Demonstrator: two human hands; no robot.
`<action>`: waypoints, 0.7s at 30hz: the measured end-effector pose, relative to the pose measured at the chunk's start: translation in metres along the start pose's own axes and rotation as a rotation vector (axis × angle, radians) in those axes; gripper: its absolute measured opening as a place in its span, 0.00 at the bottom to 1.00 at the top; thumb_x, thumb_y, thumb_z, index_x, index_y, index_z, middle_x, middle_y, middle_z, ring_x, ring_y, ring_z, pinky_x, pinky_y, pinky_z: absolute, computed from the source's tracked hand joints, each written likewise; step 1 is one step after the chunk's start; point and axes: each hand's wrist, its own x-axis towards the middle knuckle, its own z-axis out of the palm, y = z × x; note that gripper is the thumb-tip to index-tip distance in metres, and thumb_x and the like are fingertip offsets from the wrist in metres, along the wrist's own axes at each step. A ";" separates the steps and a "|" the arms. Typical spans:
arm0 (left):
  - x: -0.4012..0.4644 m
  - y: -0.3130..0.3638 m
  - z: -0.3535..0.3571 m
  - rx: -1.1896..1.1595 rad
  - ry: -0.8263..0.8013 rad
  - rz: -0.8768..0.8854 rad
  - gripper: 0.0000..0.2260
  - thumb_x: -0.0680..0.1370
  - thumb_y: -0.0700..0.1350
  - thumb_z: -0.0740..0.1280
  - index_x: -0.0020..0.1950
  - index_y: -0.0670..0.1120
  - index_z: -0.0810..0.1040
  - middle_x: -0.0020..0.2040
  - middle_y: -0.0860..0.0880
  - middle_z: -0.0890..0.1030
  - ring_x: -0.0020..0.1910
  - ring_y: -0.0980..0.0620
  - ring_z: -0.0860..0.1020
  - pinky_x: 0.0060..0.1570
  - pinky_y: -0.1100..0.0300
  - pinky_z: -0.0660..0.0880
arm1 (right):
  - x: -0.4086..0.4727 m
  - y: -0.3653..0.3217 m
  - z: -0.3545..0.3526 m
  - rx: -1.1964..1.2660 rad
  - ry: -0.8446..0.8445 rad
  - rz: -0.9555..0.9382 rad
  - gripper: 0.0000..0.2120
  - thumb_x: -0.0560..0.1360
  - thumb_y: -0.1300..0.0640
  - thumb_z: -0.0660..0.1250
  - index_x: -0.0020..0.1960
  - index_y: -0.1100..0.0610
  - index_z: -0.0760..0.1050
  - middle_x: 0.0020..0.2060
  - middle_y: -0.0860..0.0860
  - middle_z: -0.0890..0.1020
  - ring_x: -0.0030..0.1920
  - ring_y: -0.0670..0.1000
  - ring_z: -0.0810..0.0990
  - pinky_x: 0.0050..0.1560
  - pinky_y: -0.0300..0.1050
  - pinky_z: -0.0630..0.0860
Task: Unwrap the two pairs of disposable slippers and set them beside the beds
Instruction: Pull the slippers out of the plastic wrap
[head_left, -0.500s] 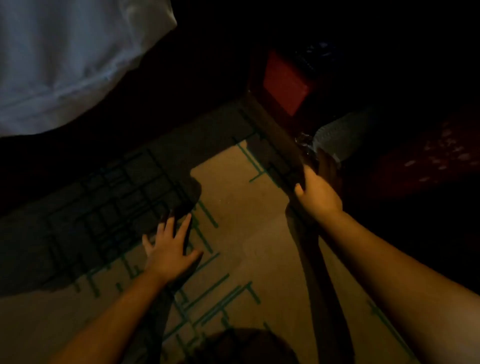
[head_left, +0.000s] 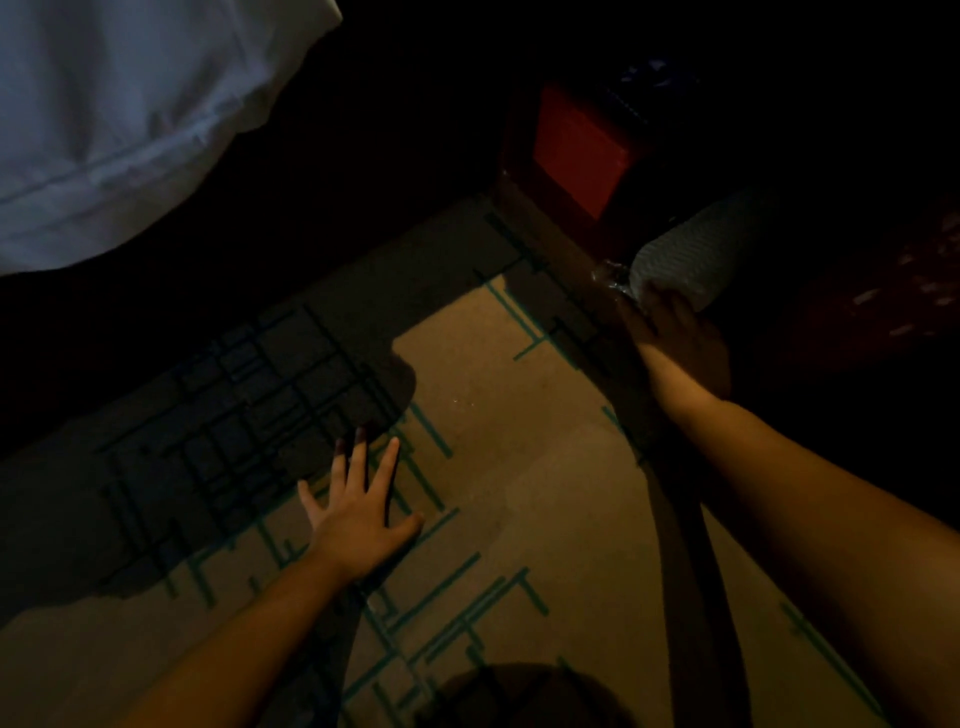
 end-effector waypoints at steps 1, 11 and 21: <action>0.000 0.000 0.000 -0.002 0.000 0.003 0.44 0.67 0.70 0.57 0.67 0.62 0.26 0.68 0.54 0.24 0.74 0.48 0.32 0.66 0.29 0.43 | -0.002 0.001 -0.001 0.025 -0.008 -0.022 0.27 0.72 0.58 0.53 0.72 0.54 0.62 0.70 0.61 0.67 0.68 0.63 0.67 0.57 0.61 0.70; -0.006 0.016 -0.014 -0.177 0.041 -0.041 0.41 0.67 0.64 0.64 0.75 0.58 0.48 0.78 0.48 0.41 0.76 0.46 0.40 0.69 0.32 0.46 | -0.047 -0.046 -0.026 0.146 0.201 -0.244 0.34 0.62 0.63 0.72 0.67 0.62 0.69 0.61 0.62 0.78 0.57 0.63 0.78 0.44 0.53 0.78; -0.019 0.102 -0.088 -1.808 -0.449 -0.215 0.08 0.77 0.51 0.60 0.51 0.51 0.75 0.44 0.48 0.81 0.41 0.53 0.81 0.40 0.58 0.80 | -0.116 -0.115 -0.017 0.329 0.275 -0.441 0.21 0.69 0.58 0.66 0.61 0.58 0.76 0.59 0.55 0.81 0.58 0.56 0.79 0.52 0.50 0.77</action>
